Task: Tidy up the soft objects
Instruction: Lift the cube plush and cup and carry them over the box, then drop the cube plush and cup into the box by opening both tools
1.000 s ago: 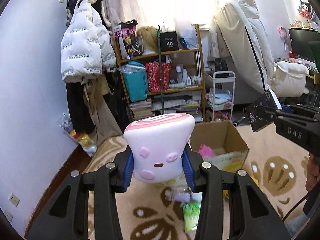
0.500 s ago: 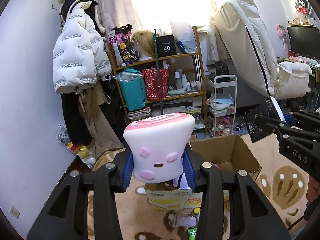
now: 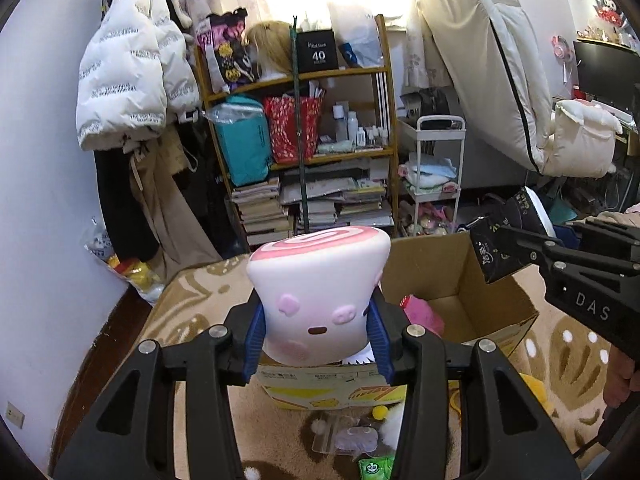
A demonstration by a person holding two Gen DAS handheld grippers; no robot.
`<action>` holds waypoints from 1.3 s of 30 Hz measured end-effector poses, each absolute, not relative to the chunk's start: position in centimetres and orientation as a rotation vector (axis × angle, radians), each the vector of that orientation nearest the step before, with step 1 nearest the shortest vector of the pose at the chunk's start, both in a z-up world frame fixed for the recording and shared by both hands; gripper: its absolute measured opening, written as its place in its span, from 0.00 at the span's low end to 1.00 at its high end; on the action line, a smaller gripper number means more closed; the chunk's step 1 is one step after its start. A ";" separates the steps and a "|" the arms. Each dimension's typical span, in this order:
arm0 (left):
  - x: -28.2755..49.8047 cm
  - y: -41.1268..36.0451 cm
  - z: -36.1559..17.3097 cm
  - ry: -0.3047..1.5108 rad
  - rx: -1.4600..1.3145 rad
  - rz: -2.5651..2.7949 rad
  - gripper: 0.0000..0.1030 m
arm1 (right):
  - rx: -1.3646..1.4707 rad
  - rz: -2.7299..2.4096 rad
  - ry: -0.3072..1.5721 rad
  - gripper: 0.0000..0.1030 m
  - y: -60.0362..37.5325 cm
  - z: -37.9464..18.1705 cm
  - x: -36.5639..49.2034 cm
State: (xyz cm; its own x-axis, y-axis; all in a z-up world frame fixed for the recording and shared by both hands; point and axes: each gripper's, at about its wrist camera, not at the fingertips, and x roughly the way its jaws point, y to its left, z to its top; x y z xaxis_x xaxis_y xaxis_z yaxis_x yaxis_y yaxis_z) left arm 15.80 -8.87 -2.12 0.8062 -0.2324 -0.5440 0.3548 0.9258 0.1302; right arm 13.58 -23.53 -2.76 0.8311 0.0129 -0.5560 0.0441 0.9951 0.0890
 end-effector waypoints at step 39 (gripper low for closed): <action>16.1 -8.1 -3.3 0.587 0.243 -0.257 0.86 | 0.107 0.007 0.662 0.67 -23.4 -4.8 13.4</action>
State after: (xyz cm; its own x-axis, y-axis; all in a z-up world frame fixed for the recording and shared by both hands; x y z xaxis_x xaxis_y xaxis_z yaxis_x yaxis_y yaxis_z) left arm 16.12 -8.14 -3.32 0.8027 -0.1684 -0.5721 0.3056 0.9399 0.1522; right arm 13.42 -23.36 -4.82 0.7888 0.0409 -0.6133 0.0273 0.9945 0.1015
